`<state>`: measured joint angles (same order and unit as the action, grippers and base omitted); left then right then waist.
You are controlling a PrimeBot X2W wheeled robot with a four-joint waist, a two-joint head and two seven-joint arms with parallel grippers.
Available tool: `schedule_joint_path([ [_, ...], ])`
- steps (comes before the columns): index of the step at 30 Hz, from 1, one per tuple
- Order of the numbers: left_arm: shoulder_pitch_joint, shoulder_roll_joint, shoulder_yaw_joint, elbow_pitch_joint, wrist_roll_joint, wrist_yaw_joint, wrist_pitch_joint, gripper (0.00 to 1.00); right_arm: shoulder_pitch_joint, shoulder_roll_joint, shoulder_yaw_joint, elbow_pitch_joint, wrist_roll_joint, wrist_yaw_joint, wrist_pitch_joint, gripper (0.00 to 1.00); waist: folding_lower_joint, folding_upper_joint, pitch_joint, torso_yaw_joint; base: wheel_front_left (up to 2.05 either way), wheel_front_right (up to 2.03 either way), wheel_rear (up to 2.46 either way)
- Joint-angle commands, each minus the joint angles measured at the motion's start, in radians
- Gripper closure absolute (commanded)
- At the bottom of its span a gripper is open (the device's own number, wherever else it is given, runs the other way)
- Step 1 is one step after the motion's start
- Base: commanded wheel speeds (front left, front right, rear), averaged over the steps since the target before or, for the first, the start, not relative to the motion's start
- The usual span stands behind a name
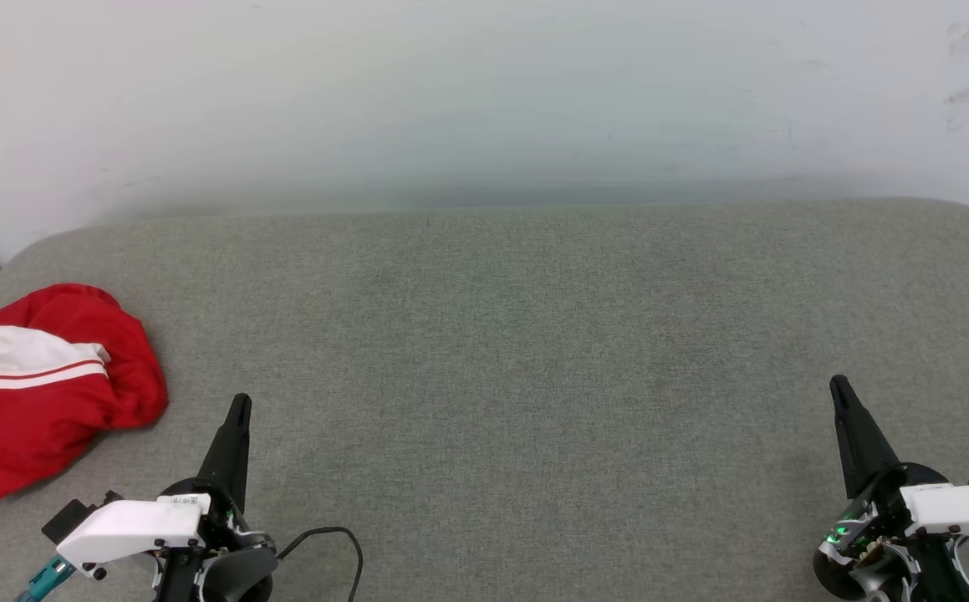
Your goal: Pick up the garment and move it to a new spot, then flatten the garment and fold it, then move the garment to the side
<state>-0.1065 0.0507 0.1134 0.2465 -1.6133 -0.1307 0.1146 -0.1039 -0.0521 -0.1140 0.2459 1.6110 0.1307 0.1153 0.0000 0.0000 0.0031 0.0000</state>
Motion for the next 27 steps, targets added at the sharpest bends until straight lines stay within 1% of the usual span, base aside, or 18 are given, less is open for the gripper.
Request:
schedule_joint_path([
  [1, -0.007, -0.001, 0.002, -0.001, 0.001, -0.001, 0.002, 1.00, -0.011, 0.004, 0.001, 0.000, 0.004, 0.000, 0.001, 1.00, 0.0000, 0.0000, 0.000, 0.000, 0.00, 0.00, 0.00],
  [27, -0.007, -0.001, 0.002, -0.001, 0.001, -0.001, 0.002, 1.00, -0.012, 0.004, 0.001, 0.000, 0.004, 0.000, 0.000, 1.00, 0.0000, 0.0000, 0.000, 0.000, 0.00, 0.00, 0.00],
])
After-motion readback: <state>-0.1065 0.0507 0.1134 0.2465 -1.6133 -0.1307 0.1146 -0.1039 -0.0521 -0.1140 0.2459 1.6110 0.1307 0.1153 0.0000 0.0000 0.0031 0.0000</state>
